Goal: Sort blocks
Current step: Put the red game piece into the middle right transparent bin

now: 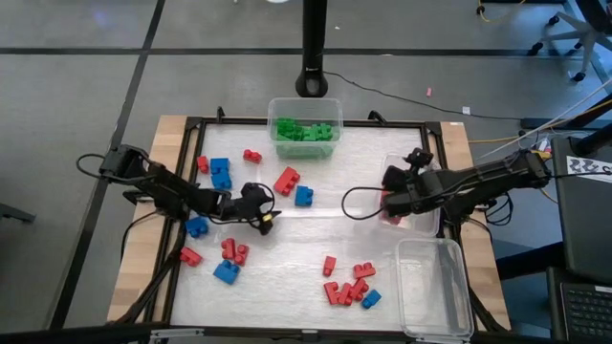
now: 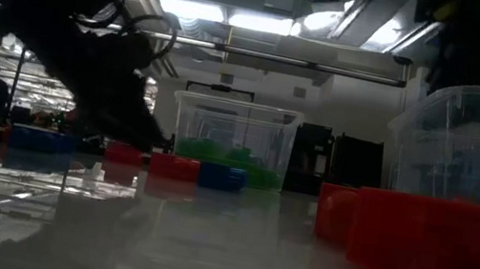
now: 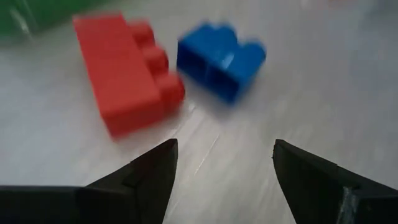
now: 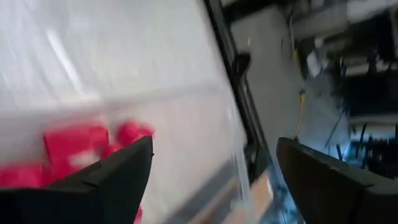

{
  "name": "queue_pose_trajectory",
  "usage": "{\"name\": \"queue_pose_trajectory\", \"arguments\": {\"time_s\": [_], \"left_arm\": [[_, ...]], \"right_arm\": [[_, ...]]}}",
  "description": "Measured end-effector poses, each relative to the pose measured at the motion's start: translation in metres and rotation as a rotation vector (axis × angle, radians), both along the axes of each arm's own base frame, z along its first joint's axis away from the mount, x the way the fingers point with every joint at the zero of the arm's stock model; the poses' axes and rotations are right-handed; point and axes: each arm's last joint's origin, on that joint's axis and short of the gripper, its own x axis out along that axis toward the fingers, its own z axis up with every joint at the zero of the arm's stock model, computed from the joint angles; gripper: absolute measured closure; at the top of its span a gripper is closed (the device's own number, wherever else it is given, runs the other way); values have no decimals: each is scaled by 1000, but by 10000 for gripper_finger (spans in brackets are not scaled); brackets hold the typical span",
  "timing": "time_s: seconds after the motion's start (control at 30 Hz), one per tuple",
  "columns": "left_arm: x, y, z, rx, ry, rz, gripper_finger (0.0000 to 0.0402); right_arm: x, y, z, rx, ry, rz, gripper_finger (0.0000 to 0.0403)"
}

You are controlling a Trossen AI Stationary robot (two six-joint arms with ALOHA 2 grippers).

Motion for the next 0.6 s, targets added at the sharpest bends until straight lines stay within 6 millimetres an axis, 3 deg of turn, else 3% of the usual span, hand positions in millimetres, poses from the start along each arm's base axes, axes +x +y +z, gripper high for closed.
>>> {"name": "queue_pose_trajectory", "arguments": {"time_s": [0.13,0.3,0.6], "left_arm": [[6,13,7,-2,-91,62,150],[7,34,10,64,-85,145,150],[6,58,3,122,-21,209,150]], "right_arm": [[16,3,1,-50,-78,91,57],[42,9,-4,-82,-106,205,56],[87,20,-31,-134,-59,352,56]]}}
